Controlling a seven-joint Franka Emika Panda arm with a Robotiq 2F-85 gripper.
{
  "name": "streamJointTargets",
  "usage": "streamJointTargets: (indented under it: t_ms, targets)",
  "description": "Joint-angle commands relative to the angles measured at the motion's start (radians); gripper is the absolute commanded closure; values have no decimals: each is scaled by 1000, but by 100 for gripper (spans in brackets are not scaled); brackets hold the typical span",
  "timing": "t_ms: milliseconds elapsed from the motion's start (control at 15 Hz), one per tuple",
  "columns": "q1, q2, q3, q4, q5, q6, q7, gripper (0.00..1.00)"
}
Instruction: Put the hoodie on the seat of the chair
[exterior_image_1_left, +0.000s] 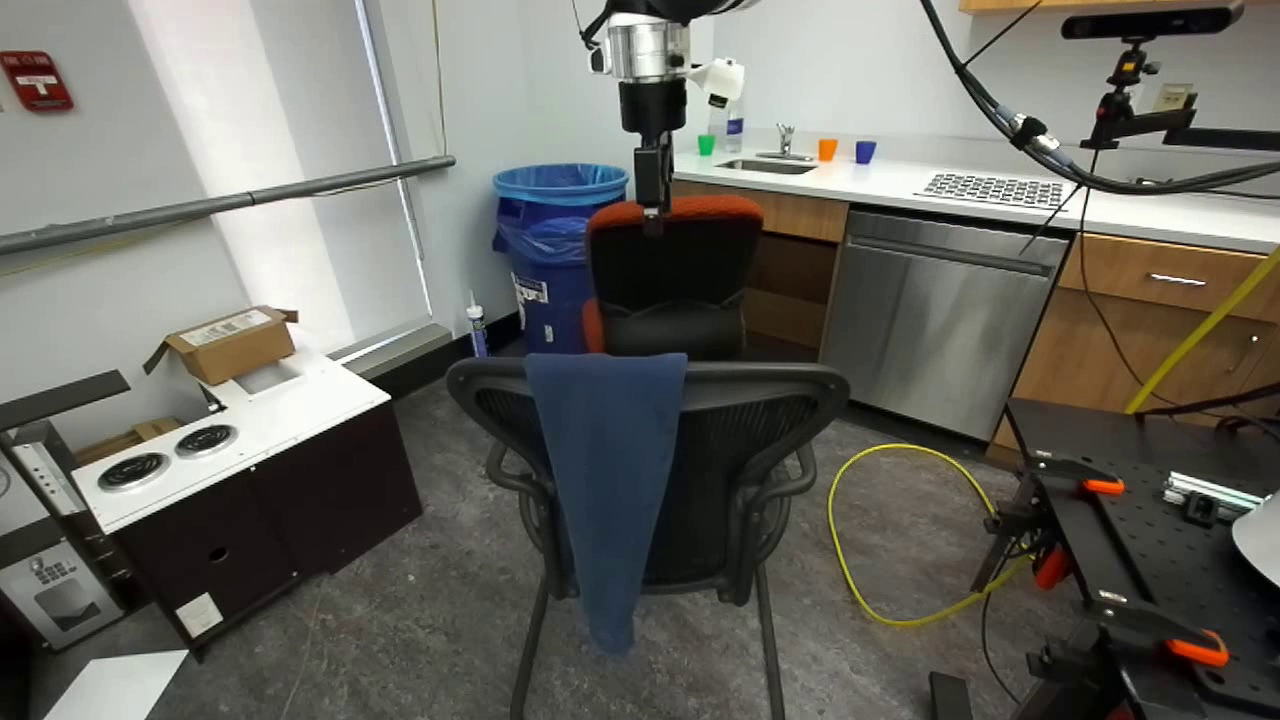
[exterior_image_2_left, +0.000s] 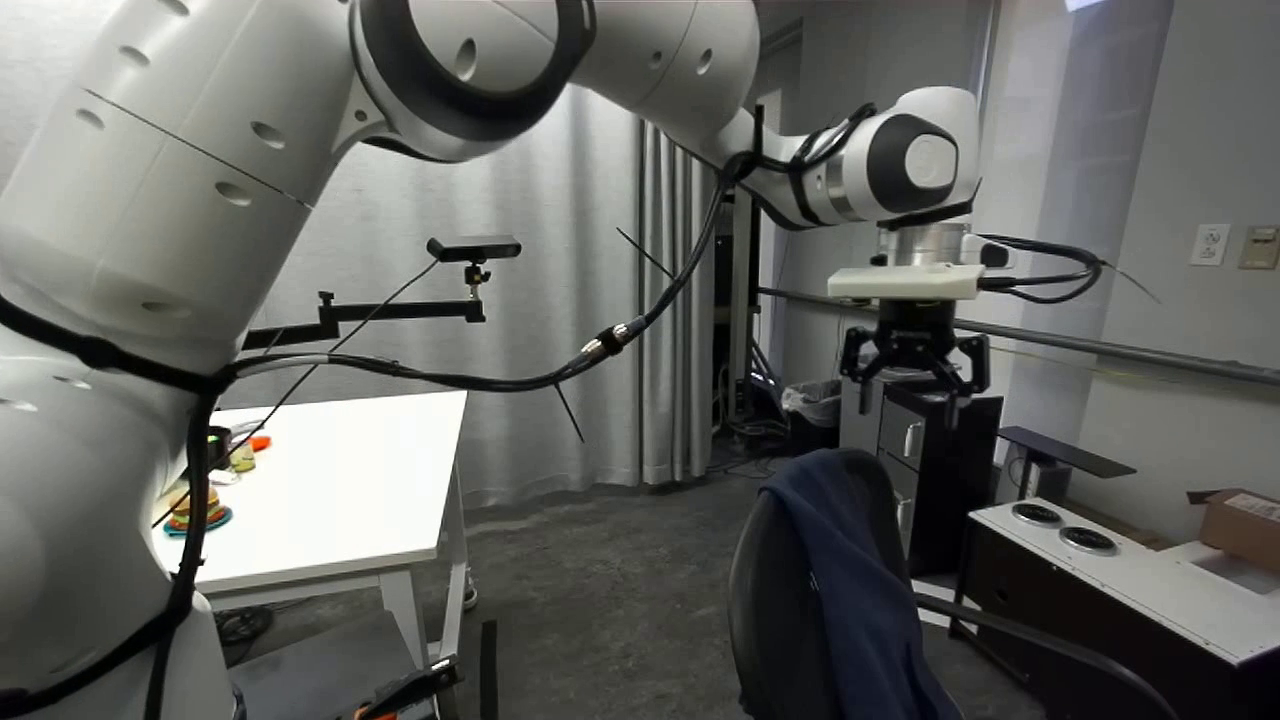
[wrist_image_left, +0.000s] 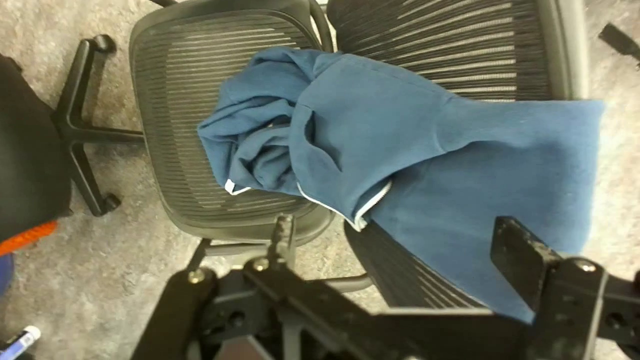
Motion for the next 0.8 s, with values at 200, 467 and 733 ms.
streamJointTargets:
  t_ms: [200,467,733]
  targets:
    - [68,-258,44,-372,77,90,-155,0]
    - [105,-321,42,-493,73,103,-172,0]
    - [111,-315,15,-557,55,150,-136,0]
